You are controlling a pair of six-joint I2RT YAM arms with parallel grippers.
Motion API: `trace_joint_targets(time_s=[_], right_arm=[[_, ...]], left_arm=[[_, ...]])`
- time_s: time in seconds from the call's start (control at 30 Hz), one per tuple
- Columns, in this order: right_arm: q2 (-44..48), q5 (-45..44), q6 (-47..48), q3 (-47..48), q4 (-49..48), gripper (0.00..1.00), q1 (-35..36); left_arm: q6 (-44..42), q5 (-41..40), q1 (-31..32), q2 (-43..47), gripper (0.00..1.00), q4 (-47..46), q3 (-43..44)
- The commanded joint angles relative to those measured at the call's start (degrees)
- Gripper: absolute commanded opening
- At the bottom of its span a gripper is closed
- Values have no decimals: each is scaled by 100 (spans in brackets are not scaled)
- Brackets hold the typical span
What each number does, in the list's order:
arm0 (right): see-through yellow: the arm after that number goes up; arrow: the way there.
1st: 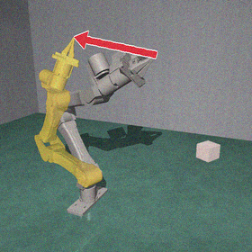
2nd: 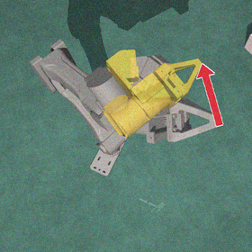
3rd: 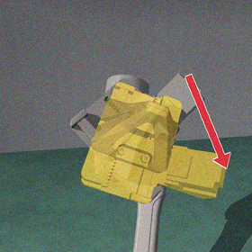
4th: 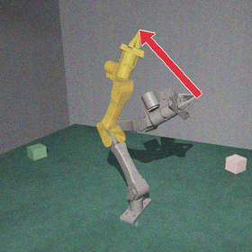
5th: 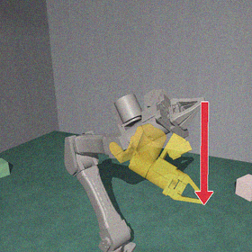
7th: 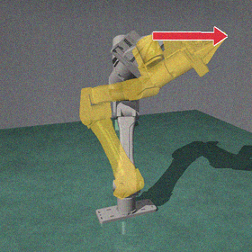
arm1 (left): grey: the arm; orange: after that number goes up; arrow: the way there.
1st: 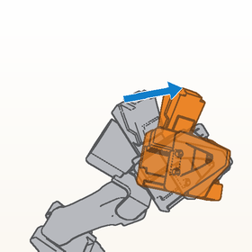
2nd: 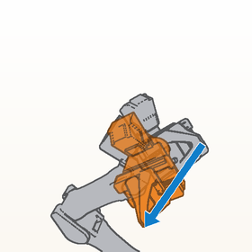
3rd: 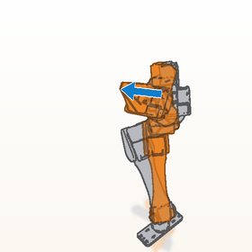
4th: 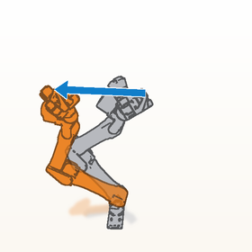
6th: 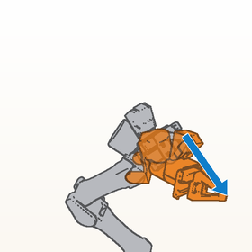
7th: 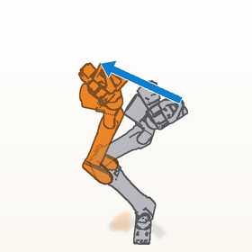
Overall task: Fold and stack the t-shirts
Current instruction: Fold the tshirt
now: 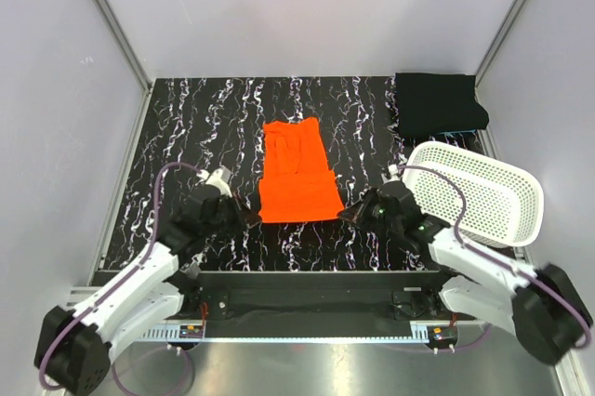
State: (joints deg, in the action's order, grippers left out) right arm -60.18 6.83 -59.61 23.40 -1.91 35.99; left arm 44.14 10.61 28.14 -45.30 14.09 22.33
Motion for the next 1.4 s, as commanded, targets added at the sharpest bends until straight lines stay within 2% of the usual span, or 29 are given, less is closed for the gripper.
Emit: trace_joint_targets(time_s=[0.0,0.07,0.2,0.4,0.53,0.63,0.77,0.87,1.13,1.37], right_arm=[[954,-305,424,358,1576,0,66],[1358,-218,442,481,1790,0,75],[1554,-164,477,622,1966,0,84],[1045,-568,916,1105,2011,0,75],[579,-920,1355,1788,2019,0,49],[26,-1052,1759,2368,2019,0,-100],[-957,-693,2338,3187,1949,0,-495],[-1660,-114,2533,3855,1958,0,-838],[-3358,678,2788,5409,1940,0,-1489],[-5158,1057,2868,6545,1905,3,-1858]], left_arm=[[121,-51,147,406,0,630,456],[217,37,261,522,0,718,597],[218,-33,341,575,0,753,861],[-195,-393,332,-187,0,762,1502],[-537,-762,219,-812,0,736,2256],[-634,-588,-97,-1401,0,666,2766],[-713,-192,-668,-2104,0,455,3373],[-758,98,-984,-2858,0,315,3892],[-1074,906,-1390,-4872,0,200,5683],[-1206,1223,-1680,-6804,1,130,7029]])
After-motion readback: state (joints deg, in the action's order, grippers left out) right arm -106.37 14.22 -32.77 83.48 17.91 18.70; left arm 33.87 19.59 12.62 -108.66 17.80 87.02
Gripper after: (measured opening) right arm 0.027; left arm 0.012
